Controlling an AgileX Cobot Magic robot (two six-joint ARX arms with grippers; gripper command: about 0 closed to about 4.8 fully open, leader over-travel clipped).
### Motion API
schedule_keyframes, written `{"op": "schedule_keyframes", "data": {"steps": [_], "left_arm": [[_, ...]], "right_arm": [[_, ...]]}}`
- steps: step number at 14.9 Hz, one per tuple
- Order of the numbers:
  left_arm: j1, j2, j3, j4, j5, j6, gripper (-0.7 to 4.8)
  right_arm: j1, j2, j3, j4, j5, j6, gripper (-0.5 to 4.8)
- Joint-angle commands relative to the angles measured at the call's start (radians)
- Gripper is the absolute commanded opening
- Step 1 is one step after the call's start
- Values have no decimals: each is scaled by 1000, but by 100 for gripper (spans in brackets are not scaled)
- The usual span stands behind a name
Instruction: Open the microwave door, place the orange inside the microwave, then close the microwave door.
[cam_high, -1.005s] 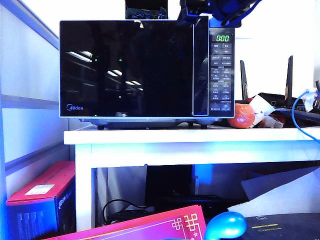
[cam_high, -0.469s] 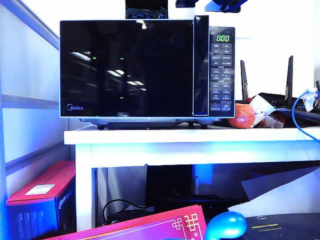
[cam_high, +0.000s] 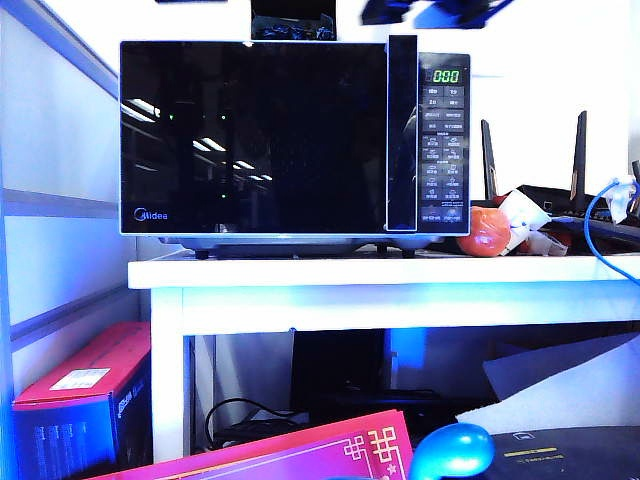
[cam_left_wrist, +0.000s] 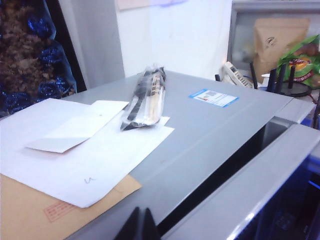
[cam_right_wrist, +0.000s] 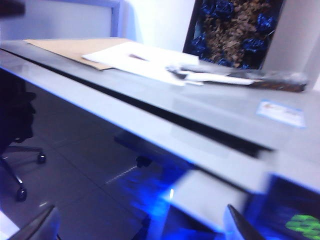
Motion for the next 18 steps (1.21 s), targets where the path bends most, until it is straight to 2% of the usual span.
{"op": "schedule_keyframes", "data": {"steps": [1, 2, 3, 5, 8, 11, 18], "left_arm": [[-5, -9, 5, 44, -1, -5, -5], [-5, -11, 6, 54, -1, -29, -5], [-5, -11, 8, 73, 1, -61, -5], [-5, -11, 8, 79, 2, -71, -5], [-9, -11, 8, 80, 2, -74, -5], [-10, -11, 8, 80, 2, -75, -5], [-10, -11, 8, 76, 2, -75, -5]], "right_arm": [[-113, -13, 10, -13, -207, 38, 431], [-164, -13, 11, -15, -303, 80, 431], [-241, -12, 11, -7, -461, 161, 431], [-307, 17, 17, 26, -591, 220, 431], [-309, 98, 69, 24, -687, 233, 431], [-280, 188, 156, 20, -694, 246, 431], [-261, 219, 178, 20, -804, 296, 431]]}}
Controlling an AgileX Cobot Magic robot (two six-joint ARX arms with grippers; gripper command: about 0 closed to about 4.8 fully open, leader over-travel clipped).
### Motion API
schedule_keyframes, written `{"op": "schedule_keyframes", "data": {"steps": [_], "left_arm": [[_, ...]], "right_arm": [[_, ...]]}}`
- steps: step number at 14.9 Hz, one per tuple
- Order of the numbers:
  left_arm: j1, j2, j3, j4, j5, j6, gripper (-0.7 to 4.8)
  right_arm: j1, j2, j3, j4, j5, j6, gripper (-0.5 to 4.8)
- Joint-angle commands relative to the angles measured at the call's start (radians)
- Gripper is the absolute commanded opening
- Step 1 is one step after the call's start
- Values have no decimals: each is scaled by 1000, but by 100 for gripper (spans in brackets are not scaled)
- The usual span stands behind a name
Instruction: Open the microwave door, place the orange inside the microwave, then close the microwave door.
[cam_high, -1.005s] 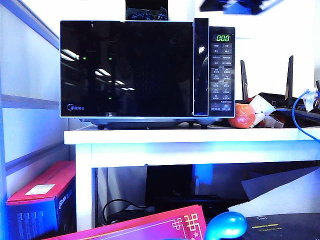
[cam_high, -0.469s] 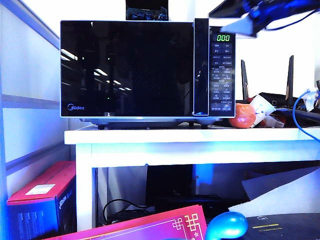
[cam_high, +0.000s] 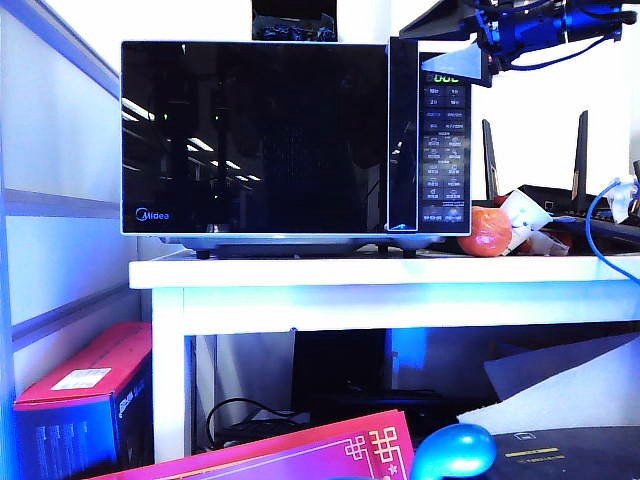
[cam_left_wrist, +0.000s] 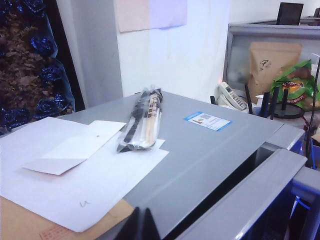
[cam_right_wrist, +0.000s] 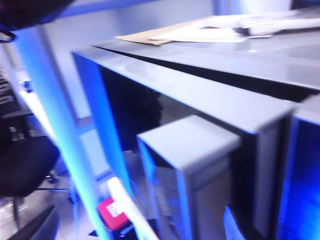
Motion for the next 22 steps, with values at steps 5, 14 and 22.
{"op": "schedule_keyframes", "data": {"steps": [5, 14, 22], "left_arm": [[-1, -8, 5, 14, 3, -4, -5], [-1, -8, 5, 53, 3, -45, -5], [-52, -6, 4, 116, -35, -29, -5]], "right_arm": [[34, -3, 5, 14, -115, 46, 431], [31, -49, 5, 9, -318, 169, 431], [32, -65, 5, 10, -422, 230, 398]]}}
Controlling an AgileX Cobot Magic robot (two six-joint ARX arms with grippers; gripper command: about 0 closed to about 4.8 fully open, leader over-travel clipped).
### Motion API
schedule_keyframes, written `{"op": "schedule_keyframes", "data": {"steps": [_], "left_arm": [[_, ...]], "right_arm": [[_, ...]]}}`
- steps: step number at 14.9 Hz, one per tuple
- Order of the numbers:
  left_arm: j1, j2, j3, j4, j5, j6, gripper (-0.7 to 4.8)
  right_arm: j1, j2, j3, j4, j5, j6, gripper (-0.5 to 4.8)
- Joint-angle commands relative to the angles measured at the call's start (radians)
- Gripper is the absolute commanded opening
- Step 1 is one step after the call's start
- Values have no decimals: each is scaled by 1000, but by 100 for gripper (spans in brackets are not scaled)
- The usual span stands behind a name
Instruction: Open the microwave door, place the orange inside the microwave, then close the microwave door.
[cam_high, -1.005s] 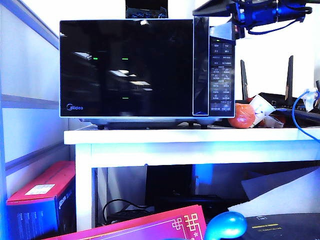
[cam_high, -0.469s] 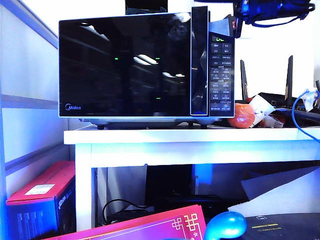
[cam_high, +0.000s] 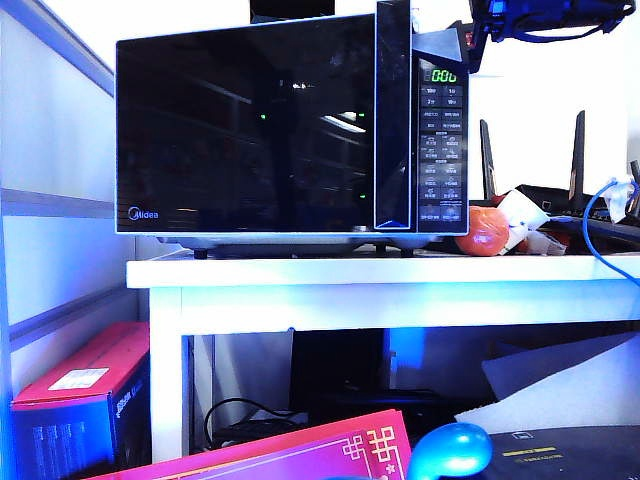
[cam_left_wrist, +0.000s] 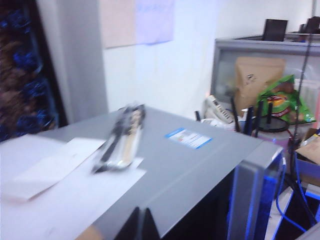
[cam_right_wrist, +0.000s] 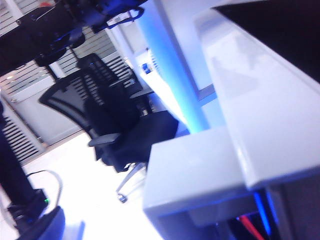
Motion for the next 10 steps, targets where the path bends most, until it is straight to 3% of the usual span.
{"op": "schedule_keyframes", "data": {"steps": [1, 4, 10], "left_arm": [[-24, -6, 4, 84, -64, 9, -5], [-43, 11, 4, 124, -174, 9, -5], [-66, 95, 5, 220, -217, 8, -5]], "right_arm": [[3, -27, 14, 77, -78, 7, 398], [3, -27, 14, 77, -118, 13, 398], [9, -28, 14, 88, -159, 32, 398]]}}
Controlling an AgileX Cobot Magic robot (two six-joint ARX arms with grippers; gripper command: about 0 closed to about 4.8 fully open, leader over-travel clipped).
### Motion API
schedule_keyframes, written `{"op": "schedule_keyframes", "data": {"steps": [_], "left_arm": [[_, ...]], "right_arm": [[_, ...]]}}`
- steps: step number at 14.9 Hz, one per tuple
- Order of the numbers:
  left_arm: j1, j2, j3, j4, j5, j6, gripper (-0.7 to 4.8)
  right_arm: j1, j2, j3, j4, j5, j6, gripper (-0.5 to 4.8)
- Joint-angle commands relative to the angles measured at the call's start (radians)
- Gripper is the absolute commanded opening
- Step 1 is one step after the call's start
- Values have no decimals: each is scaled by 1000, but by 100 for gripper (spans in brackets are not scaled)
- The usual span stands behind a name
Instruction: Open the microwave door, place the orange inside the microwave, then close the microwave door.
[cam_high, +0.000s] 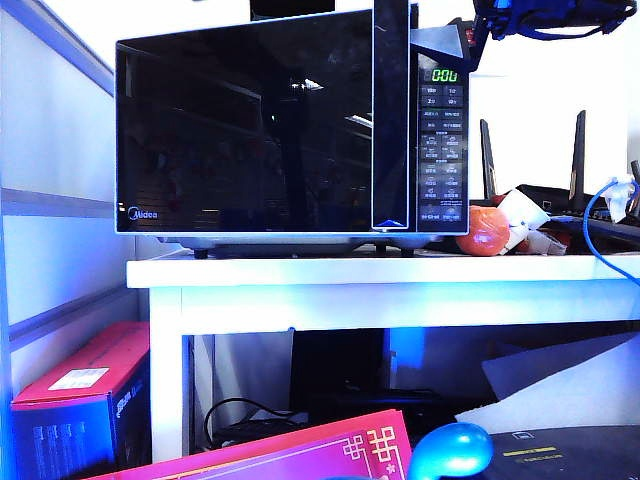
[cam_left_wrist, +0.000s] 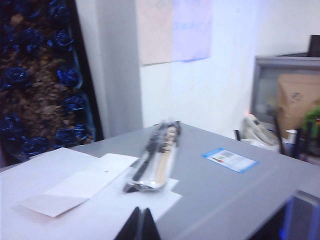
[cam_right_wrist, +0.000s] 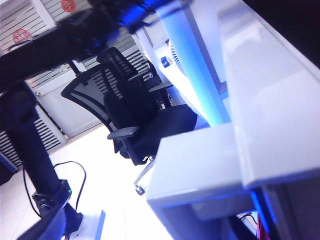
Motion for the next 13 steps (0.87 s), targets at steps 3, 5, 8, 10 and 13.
{"op": "schedule_keyframes", "data": {"steps": [3, 5, 8, 10, 13], "left_arm": [[-16, 54, 3, 76, -40, 5, -5], [-16, 68, 3, 61, -40, 5, -5], [-16, 77, 3, -9, -40, 5, -5], [-16, 89, 3, -47, -39, 5, -5], [-16, 101, 3, -75, -21, 5, -5]], "right_arm": [[29, -28, 18, 77, -75, -2, 398], [33, -28, 18, 78, -75, -2, 398], [33, -28, 18, 77, -75, -1, 399], [33, -28, 18, 77, -75, 4, 399], [27, -28, 18, 77, -73, 5, 472]]}}
